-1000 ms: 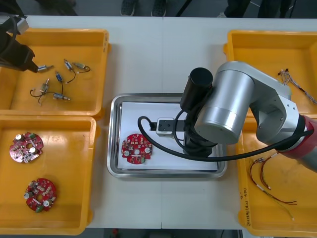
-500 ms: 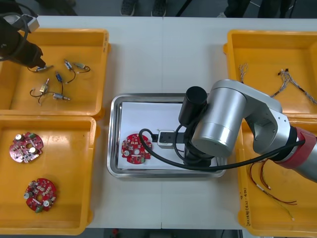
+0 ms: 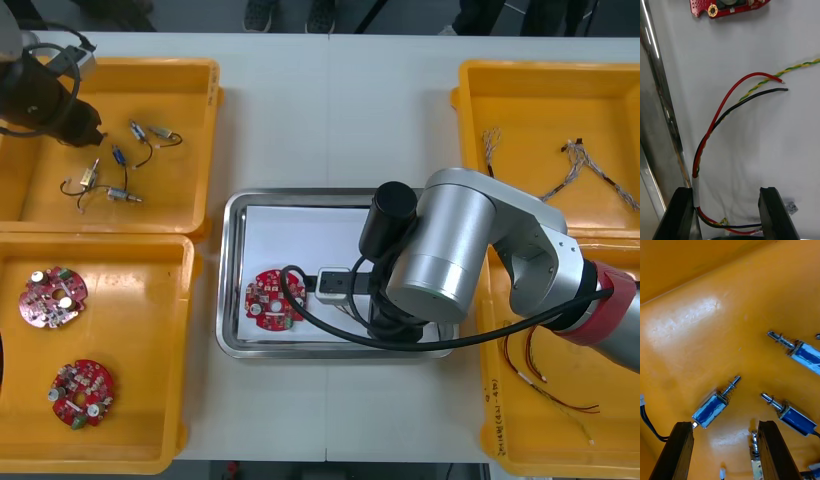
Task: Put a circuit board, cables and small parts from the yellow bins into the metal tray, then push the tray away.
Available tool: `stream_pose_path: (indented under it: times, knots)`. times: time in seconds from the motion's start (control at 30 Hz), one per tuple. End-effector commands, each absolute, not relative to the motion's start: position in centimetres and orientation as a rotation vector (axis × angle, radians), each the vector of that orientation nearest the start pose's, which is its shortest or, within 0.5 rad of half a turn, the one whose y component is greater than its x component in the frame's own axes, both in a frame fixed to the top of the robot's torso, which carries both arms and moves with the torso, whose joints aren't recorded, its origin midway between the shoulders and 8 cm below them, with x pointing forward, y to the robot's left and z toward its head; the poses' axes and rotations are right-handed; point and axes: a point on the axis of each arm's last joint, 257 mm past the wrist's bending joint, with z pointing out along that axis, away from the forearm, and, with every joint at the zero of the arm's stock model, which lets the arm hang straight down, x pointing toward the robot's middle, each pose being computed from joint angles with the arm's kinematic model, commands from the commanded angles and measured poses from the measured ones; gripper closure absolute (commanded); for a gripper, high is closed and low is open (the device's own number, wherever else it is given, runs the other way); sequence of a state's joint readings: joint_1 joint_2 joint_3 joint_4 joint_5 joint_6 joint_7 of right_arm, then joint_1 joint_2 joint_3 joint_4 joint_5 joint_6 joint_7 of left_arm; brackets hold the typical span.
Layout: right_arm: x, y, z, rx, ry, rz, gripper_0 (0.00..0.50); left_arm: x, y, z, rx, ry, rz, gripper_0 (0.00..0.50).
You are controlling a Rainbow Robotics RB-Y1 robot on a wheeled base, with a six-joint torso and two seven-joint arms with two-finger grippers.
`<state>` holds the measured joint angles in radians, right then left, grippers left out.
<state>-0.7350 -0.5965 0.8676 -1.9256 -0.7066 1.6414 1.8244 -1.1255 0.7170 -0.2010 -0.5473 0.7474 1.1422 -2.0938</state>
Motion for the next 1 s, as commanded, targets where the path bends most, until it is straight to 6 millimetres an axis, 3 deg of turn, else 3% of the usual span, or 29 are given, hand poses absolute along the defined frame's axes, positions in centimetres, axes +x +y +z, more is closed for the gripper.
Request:
stream_pose_path:
  times: [0.03, 0.4, 0.8, 1.0]
  knots:
    - [38.4, -7.8, -28.9, -1.84, 2.18, -0.212, 0.0, 66.2, 39.8, -13.5, 0.707, 2.399, 0.294, 0.0]
    - [40.5, -8.5, -27.8, -1.791, 2.149, -0.299, 0.0, 67.4, 38.7, -14.1, 0.703, 2.346, 0.289, 0.0]
    - [40.6, -8.7, -27.8, -1.787, 2.153, -0.307, 0.0, 67.9, 38.9, -15.3, 0.689, 2.324, 0.284, 0.0]
    - [40.2, -9.0, -26.8, -1.794, 2.144, -0.348, 0.0, 67.9, 39.0, -16.4, 0.722, 2.3, 0.278, 0.0]
